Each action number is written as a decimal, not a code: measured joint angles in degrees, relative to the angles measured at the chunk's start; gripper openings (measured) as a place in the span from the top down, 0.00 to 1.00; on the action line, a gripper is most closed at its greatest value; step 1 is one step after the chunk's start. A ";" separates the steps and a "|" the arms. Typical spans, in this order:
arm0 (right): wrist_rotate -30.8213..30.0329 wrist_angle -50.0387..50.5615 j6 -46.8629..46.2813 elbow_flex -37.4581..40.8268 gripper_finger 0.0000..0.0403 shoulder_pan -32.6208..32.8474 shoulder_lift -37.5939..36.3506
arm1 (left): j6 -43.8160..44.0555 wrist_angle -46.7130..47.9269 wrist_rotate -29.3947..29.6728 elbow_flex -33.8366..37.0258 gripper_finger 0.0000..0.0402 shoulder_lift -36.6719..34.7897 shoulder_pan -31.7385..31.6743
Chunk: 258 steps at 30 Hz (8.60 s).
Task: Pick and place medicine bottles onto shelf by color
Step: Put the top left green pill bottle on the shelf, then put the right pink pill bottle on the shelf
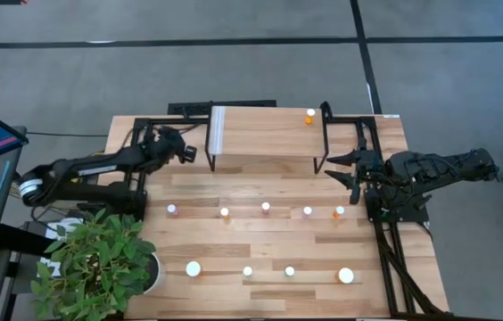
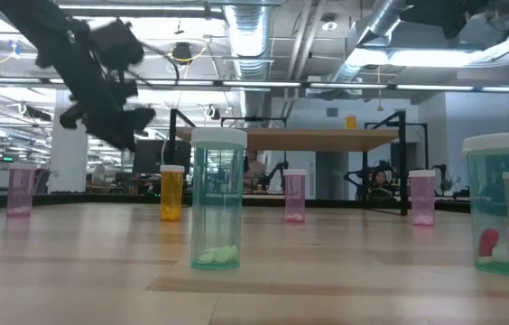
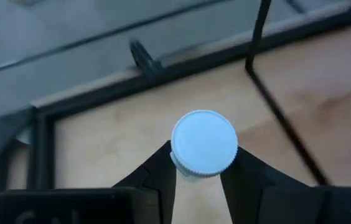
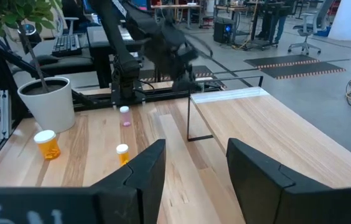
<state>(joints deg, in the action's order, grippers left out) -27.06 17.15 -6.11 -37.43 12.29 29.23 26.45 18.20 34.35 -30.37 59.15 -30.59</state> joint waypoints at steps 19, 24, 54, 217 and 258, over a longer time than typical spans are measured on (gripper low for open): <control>0.01 -0.13 1.66 0.00 0.52 0.00 -1.79 | -9.30 -2.84 -13.68 -20.08 0.77 -4.69 6.62; 0.01 0.03 1.66 -0.04 0.53 0.00 -2.67 | -12.89 -4.99 -13.80 -26.84 0.77 3.60 9.90; 0.01 0.33 2.31 -0.04 0.53 0.04 -2.75 | -24.70 -2.29 -37.99 -74.76 0.77 54.24 14.03; 0.06 3.91 1.44 0.00 0.54 0.09 -2.67 | -36.51 30.22 -19.94 -104.24 0.46 60.33 16.23; 0.01 -2.19 -2.69 5.13 0.53 -2.94 -2.35 | -25.08 -39.85 -8.41 -2.63 0.47 -5.62 30.97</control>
<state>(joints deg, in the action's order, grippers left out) -27.05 14.96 -8.80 -32.30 9.35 26.88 1.36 -21.65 25.94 -32.99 53.53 0.38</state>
